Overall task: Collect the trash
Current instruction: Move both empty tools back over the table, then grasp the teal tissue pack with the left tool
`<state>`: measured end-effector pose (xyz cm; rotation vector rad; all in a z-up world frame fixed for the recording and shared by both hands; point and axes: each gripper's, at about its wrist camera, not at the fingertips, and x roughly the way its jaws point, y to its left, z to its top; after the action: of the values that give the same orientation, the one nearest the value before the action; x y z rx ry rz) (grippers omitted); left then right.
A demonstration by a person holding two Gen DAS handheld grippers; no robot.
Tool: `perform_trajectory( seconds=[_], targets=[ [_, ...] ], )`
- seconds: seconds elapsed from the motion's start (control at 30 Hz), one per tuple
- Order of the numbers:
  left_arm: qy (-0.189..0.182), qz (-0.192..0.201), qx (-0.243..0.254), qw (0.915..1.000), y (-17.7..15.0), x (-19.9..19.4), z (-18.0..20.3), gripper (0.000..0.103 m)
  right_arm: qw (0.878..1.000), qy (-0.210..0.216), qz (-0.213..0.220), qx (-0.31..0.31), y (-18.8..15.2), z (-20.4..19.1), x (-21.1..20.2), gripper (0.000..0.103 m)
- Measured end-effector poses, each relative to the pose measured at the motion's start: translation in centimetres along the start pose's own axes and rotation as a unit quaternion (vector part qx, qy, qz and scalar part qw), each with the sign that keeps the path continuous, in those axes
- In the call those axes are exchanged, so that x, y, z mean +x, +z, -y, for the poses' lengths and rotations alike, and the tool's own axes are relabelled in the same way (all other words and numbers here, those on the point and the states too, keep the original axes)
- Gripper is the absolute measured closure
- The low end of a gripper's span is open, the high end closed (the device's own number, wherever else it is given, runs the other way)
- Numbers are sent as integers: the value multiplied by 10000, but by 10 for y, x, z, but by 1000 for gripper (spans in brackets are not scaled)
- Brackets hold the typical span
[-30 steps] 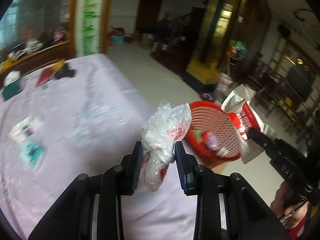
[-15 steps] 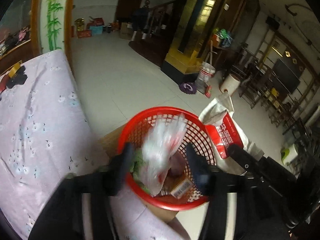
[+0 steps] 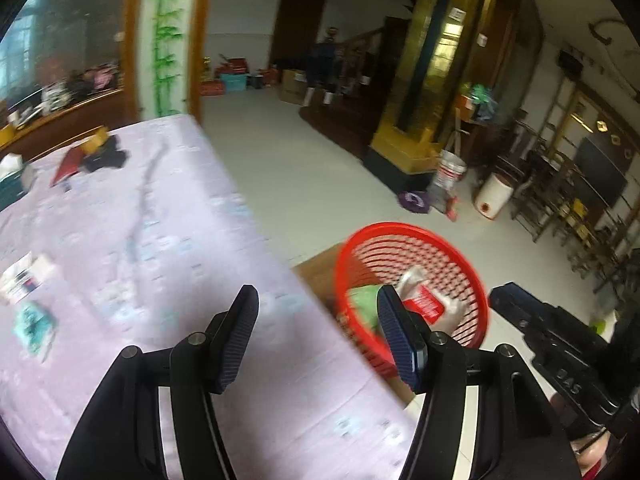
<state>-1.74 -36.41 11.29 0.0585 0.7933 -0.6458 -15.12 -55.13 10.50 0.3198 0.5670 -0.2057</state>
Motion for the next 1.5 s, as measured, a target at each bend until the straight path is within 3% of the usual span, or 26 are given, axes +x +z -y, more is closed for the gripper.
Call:
perform_trajectory(
  seconds=[0.13, 0.23, 0.4, 0.5, 0.6, 0.7, 0.8, 0.97, 1.1, 1.23, 1.33, 1.5],
  targets=[
    [406, -3, -295, 9987, -10, -19, -43, 42, 9990, 328, -12, -303, -2, -40, -2, 61],
    [612, -32, -613, 9962, -20, -32, -81, 40, 9971, 518, -44, -563, -6, -72, 0, 61],
    [1180, -60, -1348, 9838, -39, -56, -158, 38, 9918, 796, -136, -987, -15, -117, 4, 59],
    [1523, -133, -1921, 9694, -49, -64, -205, 33, 9890, 942, -178, -1125, -20, -133, 7, 57],
    [1889, -438, -2509, 9484, -53, -56, -252, 31, 9867, 1044, -207, -1232, -23, -147, 10, 55],
    [2024, -516, -3176, 9249, -56, -47, -288, 31, 9849, 1132, -214, -1292, -26, -152, 13, 55],
    [2006, -665, -3323, 9192, -50, -29, -301, 31, 9850, 1116, -255, -1288, -28, -152, 18, 55],
    [2391, -812, -3192, 9134, -39, 2, -303, 31, 9862, 1057, -304, -1237, -31, -142, 19, 55],
    [2490, -973, -3076, 9132, -38, 21, -310, 31, 9874, 1012, -327, -1168, -30, -133, 20, 55],
    [2559, -966, -2766, 9212, -38, 28, -309, 32, 9882, 978, -353, -1121, -28, -130, 21, 55],
    [2566, -925, -2574, 9270, -43, 24, -308, 45, 9875, 1036, -366, -1128, -26, -135, 21, 55],
    [2187, -814, -2360, 9433, -59, 2, -312, 62, 9836, 1239, -441, -1234, -23, -152, 21, 55]
  ],
)
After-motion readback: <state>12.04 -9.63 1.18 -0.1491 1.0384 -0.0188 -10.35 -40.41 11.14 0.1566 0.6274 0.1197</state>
